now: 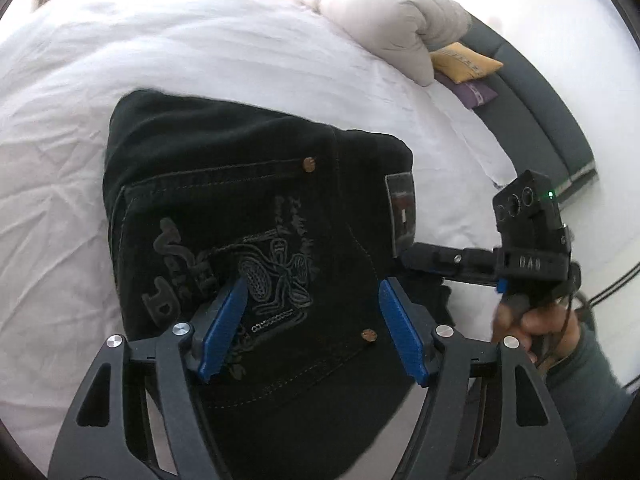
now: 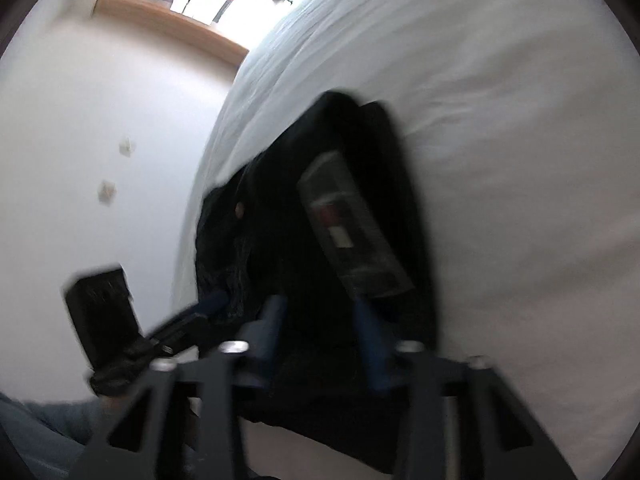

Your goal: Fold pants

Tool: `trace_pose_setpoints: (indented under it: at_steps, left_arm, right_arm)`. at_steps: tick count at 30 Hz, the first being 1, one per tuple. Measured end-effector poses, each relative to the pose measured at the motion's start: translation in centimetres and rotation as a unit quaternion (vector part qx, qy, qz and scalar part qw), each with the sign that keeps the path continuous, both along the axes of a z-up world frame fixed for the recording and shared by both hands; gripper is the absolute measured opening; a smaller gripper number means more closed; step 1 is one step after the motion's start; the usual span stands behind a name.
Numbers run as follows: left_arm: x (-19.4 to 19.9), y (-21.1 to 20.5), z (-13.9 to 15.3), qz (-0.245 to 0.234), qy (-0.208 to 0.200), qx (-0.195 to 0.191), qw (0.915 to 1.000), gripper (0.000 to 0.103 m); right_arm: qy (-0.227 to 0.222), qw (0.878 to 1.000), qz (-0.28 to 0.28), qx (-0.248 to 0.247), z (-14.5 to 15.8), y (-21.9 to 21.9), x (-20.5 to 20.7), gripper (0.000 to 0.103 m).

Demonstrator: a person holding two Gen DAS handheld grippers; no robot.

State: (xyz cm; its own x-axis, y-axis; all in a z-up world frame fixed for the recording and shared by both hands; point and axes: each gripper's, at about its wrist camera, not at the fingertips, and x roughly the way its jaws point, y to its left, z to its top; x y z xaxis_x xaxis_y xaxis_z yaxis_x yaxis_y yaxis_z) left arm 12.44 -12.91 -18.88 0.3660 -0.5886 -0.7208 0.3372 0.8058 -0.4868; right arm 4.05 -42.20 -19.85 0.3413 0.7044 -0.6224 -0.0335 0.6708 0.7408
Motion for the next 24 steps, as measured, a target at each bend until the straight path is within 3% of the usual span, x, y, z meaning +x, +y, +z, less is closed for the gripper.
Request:
trace_pose_setpoints:
  at_steps: [2, 3, 5, 7, 10, 13, 14, 15, 16, 17, 20, 24]
  left_arm:
    - [0.4, -0.1, 0.4, -0.001, 0.012, -0.006, 0.9999, 0.067]
    - [1.0, -0.1, 1.1, 0.0, 0.016, -0.018, 0.9997, 0.067]
    - [1.4, 0.4, 2.9, 0.003, -0.015, -0.02, 0.9997, 0.068]
    - [3.2, 0.8, 3.9, 0.011, -0.041, -0.002, 0.9991, 0.068]
    - [6.5, 1.9, 3.3, 0.028, -0.025, 0.005, 0.9993, 0.068]
    - [9.3, 1.6, 0.3, 0.02, 0.015, 0.033, 0.9992, 0.067]
    - [10.0, 1.5, -0.5, 0.017, 0.021, 0.037, 0.9989, 0.067]
    - [10.3, 1.4, -0.9, 0.014, 0.015, 0.042, 0.9989, 0.067]
    - [10.3, 1.0, -0.8, 0.013, 0.007, 0.055, 0.9984, 0.067]
    - [10.2, 1.0, -0.7, 0.013, 0.006, 0.063, 0.9979, 0.067]
    - [10.0, -0.2, -0.1, 0.008, -0.002, 0.104, 0.9946, 0.068]
    - [9.2, 0.0, 2.0, 0.024, -0.002, 0.128, 0.9915, 0.068]
  right_arm:
    - [-0.009, 1.0, -0.015, -0.018, 1.1, -0.8, -0.8, 0.034]
    - [-0.018, 0.999, -0.014, -0.023, 1.8, -0.7, -1.0, 0.044]
    - [-0.042, 0.999, -0.016, -0.015, 3.6, -0.6, -1.2, 0.059]
    - [-0.071, 0.997, -0.011, 0.021, 4.9, -0.5, -0.6, 0.06]
    - [-0.085, 0.995, 0.03, 0.051, 5.7, 2.3, 0.9, 0.067]
    - [-0.049, 0.996, 0.074, 0.008, 2.8, 4.4, 1.6, 0.073]
    - [-0.019, 0.997, 0.071, -0.016, 1.0, 4.5, 1.8, 0.065]
    - [-0.008, 0.999, 0.053, -0.003, -0.5, 3.9, 1.6, 0.055]
    - [-0.012, 0.999, 0.035, 0.016, -0.7, 3.0, 1.4, 0.053]
    - [-0.012, 0.999, 0.02, 0.032, -0.5, 2.3, 1.1, 0.054]
    - [-0.049, 0.999, 0.009, 0.014, 2.1, 1.1, 0.2, 0.073]
    - [-0.07, 0.997, -0.036, -0.002, 3.3, -1.4, 1.7, 0.079]
